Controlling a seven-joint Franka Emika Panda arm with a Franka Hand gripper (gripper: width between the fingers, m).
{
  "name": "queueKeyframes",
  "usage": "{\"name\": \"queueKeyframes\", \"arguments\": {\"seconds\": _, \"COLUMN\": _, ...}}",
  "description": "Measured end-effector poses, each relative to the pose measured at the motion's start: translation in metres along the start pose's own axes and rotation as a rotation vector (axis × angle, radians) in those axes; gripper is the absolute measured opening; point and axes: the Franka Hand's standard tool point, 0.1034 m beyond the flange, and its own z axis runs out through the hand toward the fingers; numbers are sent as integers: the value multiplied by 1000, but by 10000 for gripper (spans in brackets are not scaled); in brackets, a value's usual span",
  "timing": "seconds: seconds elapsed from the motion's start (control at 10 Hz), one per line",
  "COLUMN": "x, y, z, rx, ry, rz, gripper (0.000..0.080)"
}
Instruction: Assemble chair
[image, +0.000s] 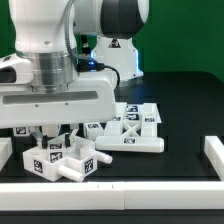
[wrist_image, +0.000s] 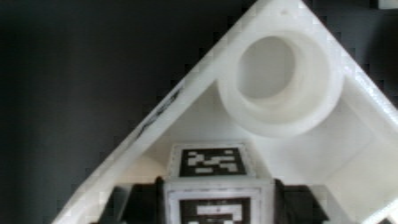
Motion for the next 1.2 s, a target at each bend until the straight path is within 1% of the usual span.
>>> {"name": "queueKeyframes", "arguments": {"seconds": 0.2, "x": 0, "y": 0, "z": -1, "rx": 2, "ry": -2, "rz": 0, "gripper": 276}}
{"name": "queueKeyframes", "arguments": {"seconds": 0.4, "x": 0, "y": -5, "z": -21, "rx": 24, "ry": -9, "rz": -1, "gripper": 276}}
{"name": "queueKeyframes", "arguments": {"seconds": 0.6, "x": -2, "y": -6, "z": -40, "rx": 41, "ry": -11, "rz": -1, "gripper": 278}}
{"name": "queueKeyframes", "arguments": {"seconds": 0.7, "x": -6, "y": -8, "z": -48, "rx": 48, "ry": -11, "rz": 1, "gripper": 278}}
{"name": "queueKeyframes", "arguments": {"seconds": 0.9, "x": -24, "y": -15, "z": -63, "rx": 69, "ry": -18, "rz": 8, "gripper": 278}}
{"name": "queueKeyframes", "arguments": {"seconds": 1.0, "x": -30, "y": -17, "z": -69, "rx": 74, "ry": -13, "rz": 14, "gripper": 278}}
{"name": "queueKeyframes", "arguments": {"seconds": 1.2, "x": -31, "y": -17, "z": -69, "rx": 74, "ry": -13, "rz": 15, "gripper": 278}}
